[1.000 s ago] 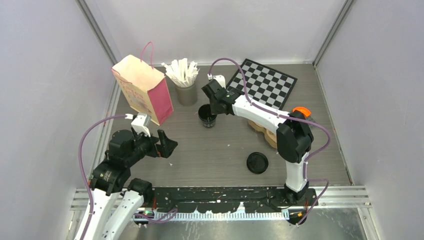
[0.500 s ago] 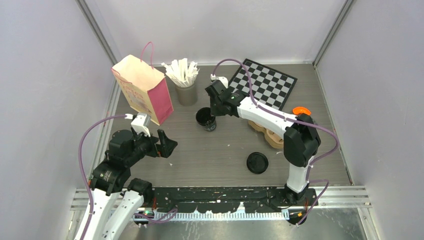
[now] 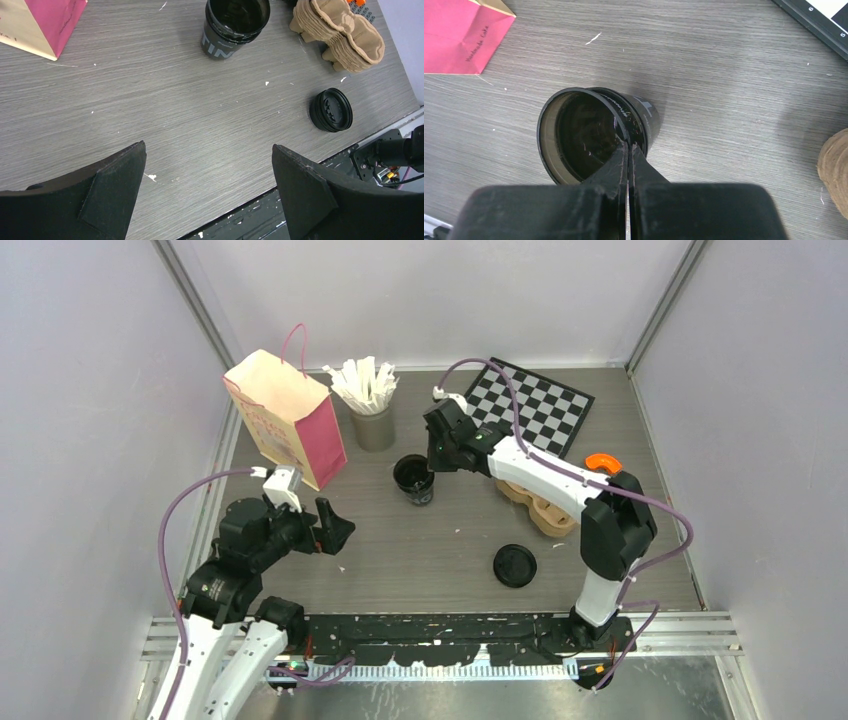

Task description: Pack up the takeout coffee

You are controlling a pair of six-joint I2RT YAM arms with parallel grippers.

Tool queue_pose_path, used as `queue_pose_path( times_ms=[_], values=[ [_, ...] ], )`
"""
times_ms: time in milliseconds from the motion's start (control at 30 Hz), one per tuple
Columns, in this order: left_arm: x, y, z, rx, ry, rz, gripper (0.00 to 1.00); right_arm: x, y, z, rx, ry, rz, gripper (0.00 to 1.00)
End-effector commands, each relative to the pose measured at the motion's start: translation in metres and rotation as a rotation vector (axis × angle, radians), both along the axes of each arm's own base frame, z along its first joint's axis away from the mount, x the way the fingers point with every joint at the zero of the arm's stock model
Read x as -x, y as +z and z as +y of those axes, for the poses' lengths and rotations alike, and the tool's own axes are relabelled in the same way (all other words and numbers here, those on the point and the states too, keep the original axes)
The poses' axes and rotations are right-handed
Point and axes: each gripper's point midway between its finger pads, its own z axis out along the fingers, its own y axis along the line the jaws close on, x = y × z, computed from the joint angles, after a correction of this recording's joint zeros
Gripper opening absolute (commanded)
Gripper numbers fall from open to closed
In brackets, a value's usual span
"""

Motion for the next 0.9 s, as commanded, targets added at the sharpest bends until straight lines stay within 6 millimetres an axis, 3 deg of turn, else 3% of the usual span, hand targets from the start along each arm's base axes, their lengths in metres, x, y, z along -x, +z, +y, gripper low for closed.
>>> queue_pose_path(
  times_ms=[0, 300, 600, 867],
  values=[
    [-0.007, 0.004, 0.001, 0.004, 0.015, -0.019, 0.98, -0.005, 0.049, 0.005, -0.148, -0.009, -0.082, 0.0],
    [-0.007, 0.003, 0.002, 0.0, 0.023, -0.015, 0.98, -0.002, 0.062, -0.001, -0.221, -0.012, -0.083, 0.0],
    [-0.007, 0.003, 0.002, 0.0, 0.028, -0.019, 0.98, 0.012, 0.094, 0.002, -0.31, 0.027, -0.102, 0.0],
    [-0.007, 0.004, 0.003, 0.001, 0.031, -0.026, 0.98, 0.042, 0.118, 0.004, -0.401, 0.093, -0.078, 0.0]
  ],
)
